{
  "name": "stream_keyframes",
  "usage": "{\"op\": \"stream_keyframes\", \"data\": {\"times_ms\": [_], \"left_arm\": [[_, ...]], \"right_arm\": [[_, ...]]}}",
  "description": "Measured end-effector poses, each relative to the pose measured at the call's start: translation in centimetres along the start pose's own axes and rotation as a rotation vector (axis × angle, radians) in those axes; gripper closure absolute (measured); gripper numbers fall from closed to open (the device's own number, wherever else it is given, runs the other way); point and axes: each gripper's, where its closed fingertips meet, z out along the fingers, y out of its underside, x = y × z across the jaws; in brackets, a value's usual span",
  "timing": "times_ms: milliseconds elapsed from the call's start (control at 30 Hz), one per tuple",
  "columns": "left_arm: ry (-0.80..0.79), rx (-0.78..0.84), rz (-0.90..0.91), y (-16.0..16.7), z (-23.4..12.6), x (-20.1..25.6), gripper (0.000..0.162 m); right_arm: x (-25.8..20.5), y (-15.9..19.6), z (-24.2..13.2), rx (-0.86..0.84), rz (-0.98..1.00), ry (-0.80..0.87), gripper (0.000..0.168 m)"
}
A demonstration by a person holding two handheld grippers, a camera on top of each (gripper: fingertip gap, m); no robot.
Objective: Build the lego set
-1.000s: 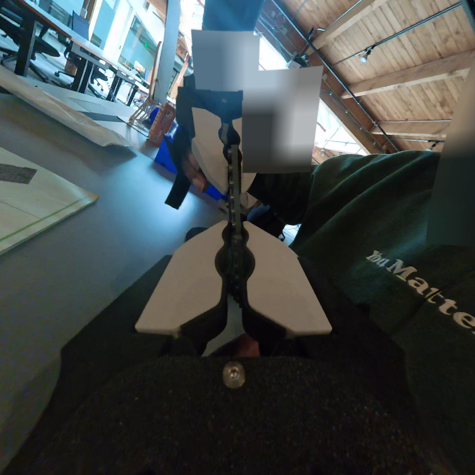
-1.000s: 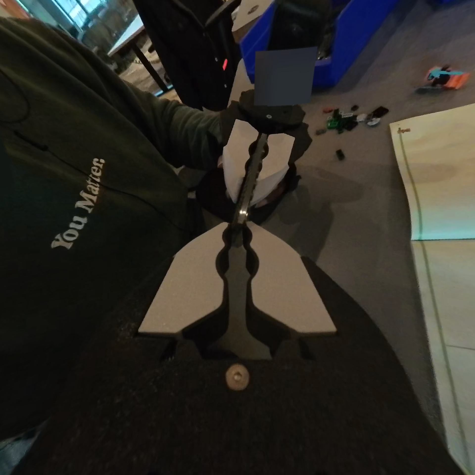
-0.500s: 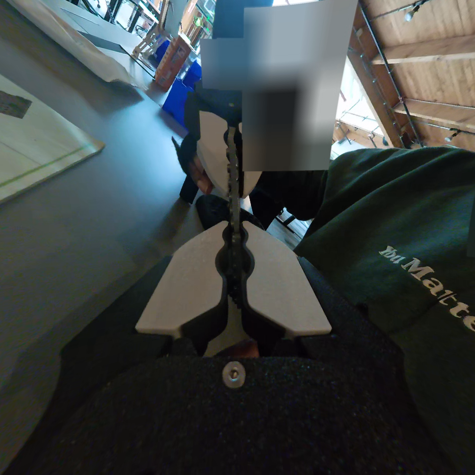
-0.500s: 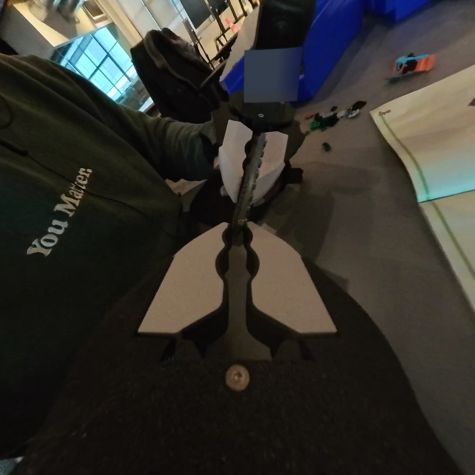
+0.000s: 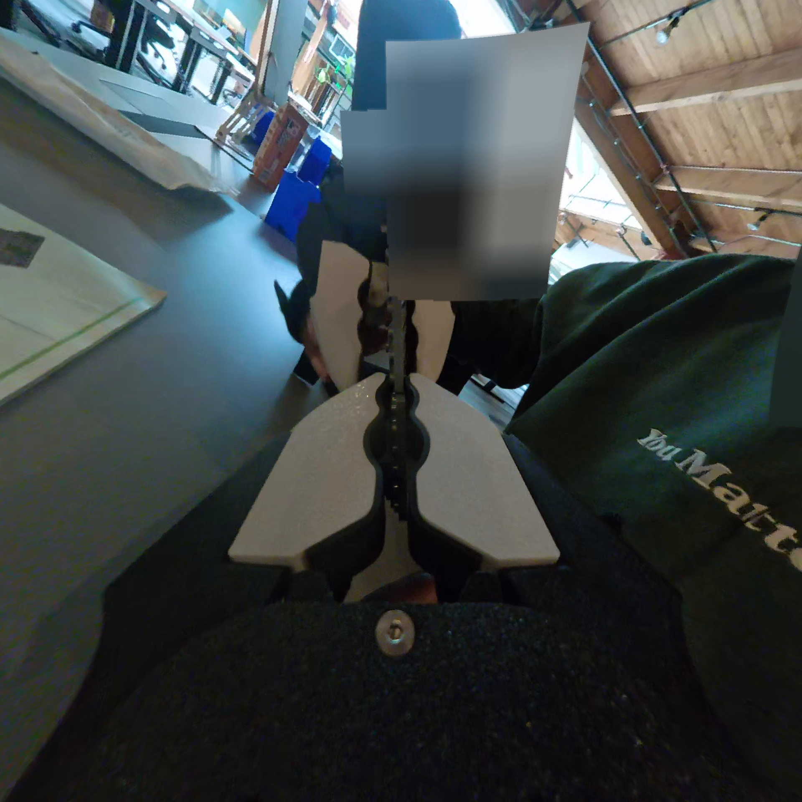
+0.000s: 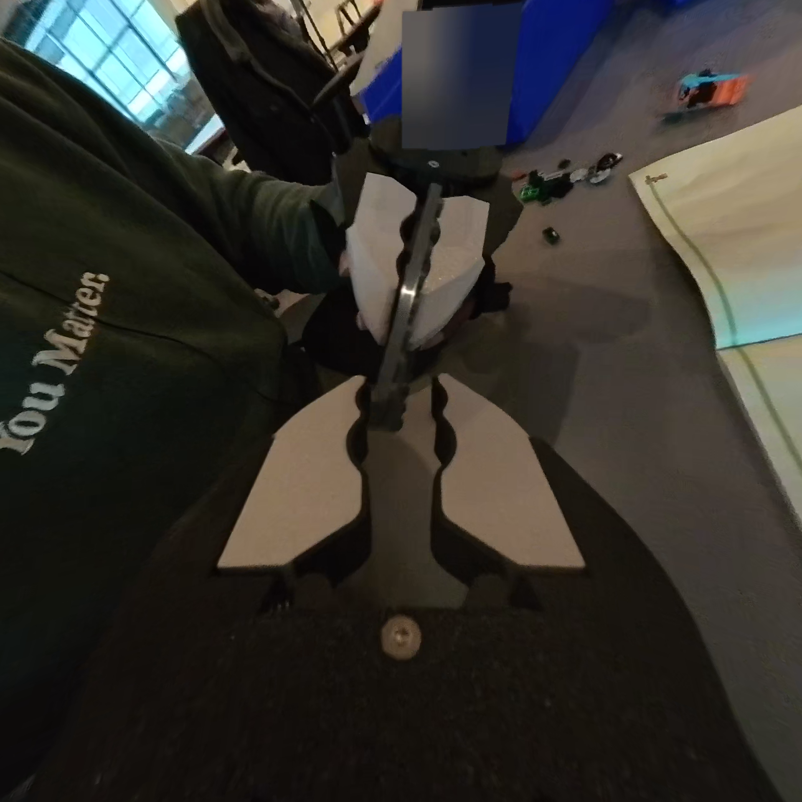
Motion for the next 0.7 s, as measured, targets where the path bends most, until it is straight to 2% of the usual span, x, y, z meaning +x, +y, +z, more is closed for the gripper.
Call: {"op": "stream_keyframes", "data": {"times_ms": [133,367,533,700], "left_arm": [[-0.005,0.01,0.025,-0.3,0.0,0.1,0.157],[-0.019,0.008,0.041,-0.1,0.0,0.2,0.156],[-0.065,-0.037,0.077,0.6,-0.2,0.1,0.142],[-0.094,-0.079,0.087,1.3,-0.2,-0.2,0.151]], "right_arm": [[-0.5,-0.2,0.3,0.011,0.003,-0.016,0.157],[-0.4,-0.1,0.4,-0.004,0.007,0.006,0.159],[-0.2,-0.1,0.4,-0.002,0.045,0.012,0.16],[-0.3,0.4,0.8,-0.022,0.064,0.002,0.16]]}}
